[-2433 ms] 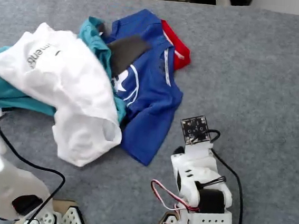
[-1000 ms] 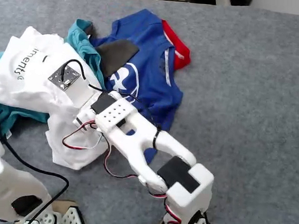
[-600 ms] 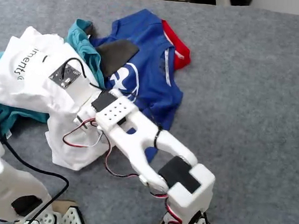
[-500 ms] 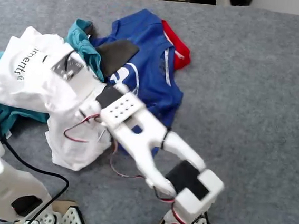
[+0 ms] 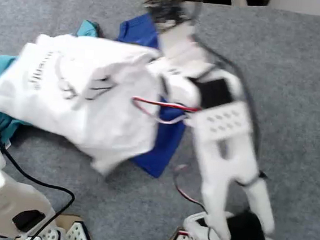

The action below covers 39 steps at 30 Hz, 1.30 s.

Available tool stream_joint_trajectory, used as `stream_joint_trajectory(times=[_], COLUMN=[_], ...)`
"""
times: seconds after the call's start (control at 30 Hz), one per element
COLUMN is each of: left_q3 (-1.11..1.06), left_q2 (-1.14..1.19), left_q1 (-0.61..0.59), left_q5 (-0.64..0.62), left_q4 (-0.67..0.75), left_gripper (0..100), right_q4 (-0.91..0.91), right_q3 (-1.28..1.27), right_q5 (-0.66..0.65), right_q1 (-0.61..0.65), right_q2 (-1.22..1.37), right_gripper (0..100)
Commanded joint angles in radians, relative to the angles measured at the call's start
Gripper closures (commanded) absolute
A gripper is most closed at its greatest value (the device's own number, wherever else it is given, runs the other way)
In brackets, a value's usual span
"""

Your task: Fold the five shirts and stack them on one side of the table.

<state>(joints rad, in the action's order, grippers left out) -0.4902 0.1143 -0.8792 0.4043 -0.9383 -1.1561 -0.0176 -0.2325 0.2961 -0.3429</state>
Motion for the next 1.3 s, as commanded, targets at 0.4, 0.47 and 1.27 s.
stream_joint_trajectory(times=[0.4, 0.47, 1.27], left_q3=[-0.005, -0.001, 0.737], left_q2=[0.0, -0.009, -0.1], left_q1=[0.033, 0.033, 0.591], left_q5=[0.003, 0.0, -0.413], left_q4=[0.005, -0.005, -0.669], left_gripper=[97, 97, 65], right_q4=[0.072, 0.169, 1.108], right_q3=[-0.286, -0.407, -1.343], right_q5=[-0.224, -0.222, 0.199], right_q1=[-0.741, -0.743, -0.744], right_q2=[-0.217, -0.219, -0.209], right_gripper=[98.5, 98.5, 98.5])
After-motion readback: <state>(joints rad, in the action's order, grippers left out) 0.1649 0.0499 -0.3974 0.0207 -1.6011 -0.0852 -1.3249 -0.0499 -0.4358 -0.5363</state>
